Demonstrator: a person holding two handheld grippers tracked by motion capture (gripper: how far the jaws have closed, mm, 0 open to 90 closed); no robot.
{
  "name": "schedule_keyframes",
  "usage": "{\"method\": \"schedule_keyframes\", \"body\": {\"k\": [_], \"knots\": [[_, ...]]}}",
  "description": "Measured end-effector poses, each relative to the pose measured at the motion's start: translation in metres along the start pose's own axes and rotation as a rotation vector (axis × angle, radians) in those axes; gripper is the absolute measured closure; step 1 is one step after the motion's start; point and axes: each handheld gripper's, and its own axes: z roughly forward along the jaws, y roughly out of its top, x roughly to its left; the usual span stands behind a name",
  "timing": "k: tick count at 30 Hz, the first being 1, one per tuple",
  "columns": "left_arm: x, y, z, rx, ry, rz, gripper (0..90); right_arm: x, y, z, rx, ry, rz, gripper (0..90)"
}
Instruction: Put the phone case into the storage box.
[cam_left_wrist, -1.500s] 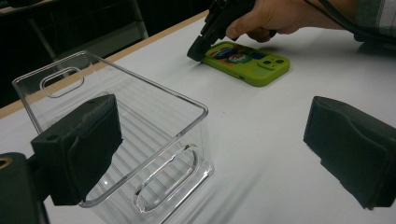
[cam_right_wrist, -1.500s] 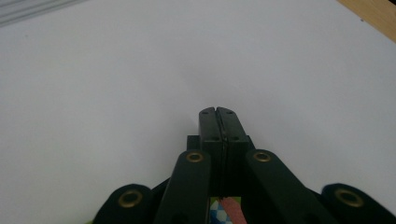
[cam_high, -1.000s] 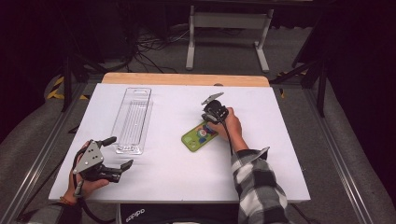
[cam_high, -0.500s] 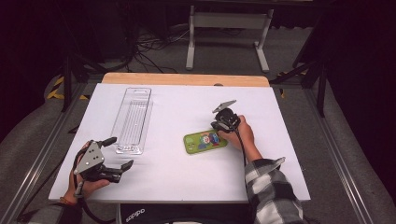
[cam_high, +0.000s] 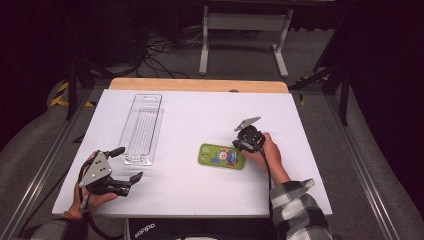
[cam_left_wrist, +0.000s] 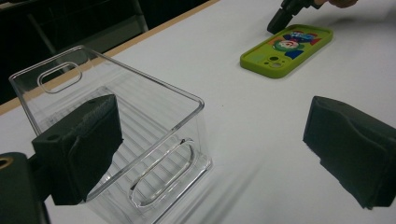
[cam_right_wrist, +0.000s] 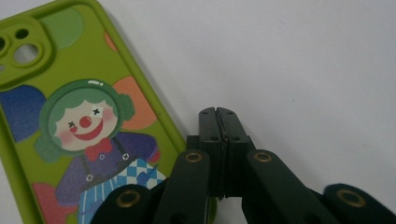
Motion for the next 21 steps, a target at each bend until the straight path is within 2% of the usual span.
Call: {"method": "schedule_keyframes", "body": {"k": [8,10,14,21], "knots": [[-0.001,0.0,-0.001,-0.003,0.001,0.001,5.0,0.005,-0.009,-0.008,0.014,0.027,0.018,89.4],[-0.002,0.0,-0.001,0.0,-0.004,0.003,5.0,0.009,-0.011,-0.01,0.018,0.021,0.032,89.5],[-0.002,0.0,-0.002,0.003,0.0,0.01,5.0,0.016,-0.015,-0.016,0.042,0.022,0.032,89.0],[-0.002,0.0,-0.001,0.004,-0.003,0.006,5.0,0.026,-0.02,-0.022,0.051,0.038,0.006,87.9]]}}
